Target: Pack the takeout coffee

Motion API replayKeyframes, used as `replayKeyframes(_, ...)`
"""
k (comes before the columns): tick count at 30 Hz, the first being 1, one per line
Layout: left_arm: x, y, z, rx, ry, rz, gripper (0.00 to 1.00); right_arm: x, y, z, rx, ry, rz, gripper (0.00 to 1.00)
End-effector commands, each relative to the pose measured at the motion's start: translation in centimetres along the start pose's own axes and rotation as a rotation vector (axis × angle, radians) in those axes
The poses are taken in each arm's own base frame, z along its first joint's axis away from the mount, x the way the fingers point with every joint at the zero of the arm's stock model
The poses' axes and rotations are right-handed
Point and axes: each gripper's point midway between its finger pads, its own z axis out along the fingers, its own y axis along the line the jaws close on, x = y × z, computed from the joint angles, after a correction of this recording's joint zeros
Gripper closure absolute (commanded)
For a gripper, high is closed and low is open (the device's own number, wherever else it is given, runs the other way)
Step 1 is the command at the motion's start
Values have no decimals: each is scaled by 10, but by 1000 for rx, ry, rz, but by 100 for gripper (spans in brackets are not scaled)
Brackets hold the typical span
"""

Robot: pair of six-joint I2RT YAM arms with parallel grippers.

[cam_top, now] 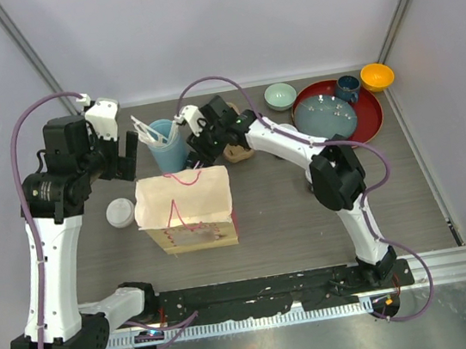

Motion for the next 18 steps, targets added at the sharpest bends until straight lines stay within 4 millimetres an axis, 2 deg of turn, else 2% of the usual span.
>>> replayKeyframes(1,-17,4,-12,-9,-77,8,9,7,9,12,-56,30,-24,51)
replayKeyframes(4,-17,4,-12,-9,-77,6,9,9,8,9,-46,34,-4,50)
replayKeyframes(6,-17,3,-11,-2,-75,8,9,2,6,4,-25,14,11,50)
replayKeyframes(11,-15,0,-7,12,-59,2,9,-25,-3,-21,3,-64,64,47)
replayKeyframes(15,-5,-3,4,24,-8,-1,8,-31,-5,-39,-17,-91,115,47)
replayKeyframes(16,-2,-2,8,23,5,-12,10,-26,-5,-42,-11,-81,132,46)
replayKeyframes(18,0,0,13,26,21,-35,11,-33,-12,-62,39,-102,141,44)
